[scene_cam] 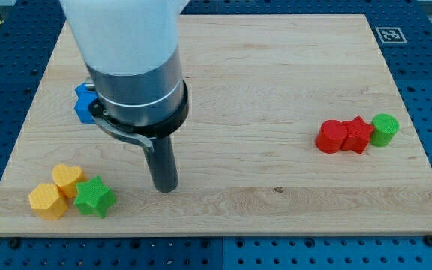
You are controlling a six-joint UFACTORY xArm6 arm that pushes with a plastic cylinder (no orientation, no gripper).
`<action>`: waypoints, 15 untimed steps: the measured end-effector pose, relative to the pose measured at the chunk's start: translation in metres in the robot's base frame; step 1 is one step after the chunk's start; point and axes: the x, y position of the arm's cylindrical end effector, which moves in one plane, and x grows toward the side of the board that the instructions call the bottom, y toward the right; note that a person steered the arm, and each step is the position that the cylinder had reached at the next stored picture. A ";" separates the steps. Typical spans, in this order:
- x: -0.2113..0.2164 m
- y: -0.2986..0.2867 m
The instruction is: Move the red circle bottom left of the red star
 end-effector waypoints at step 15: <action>-0.007 0.122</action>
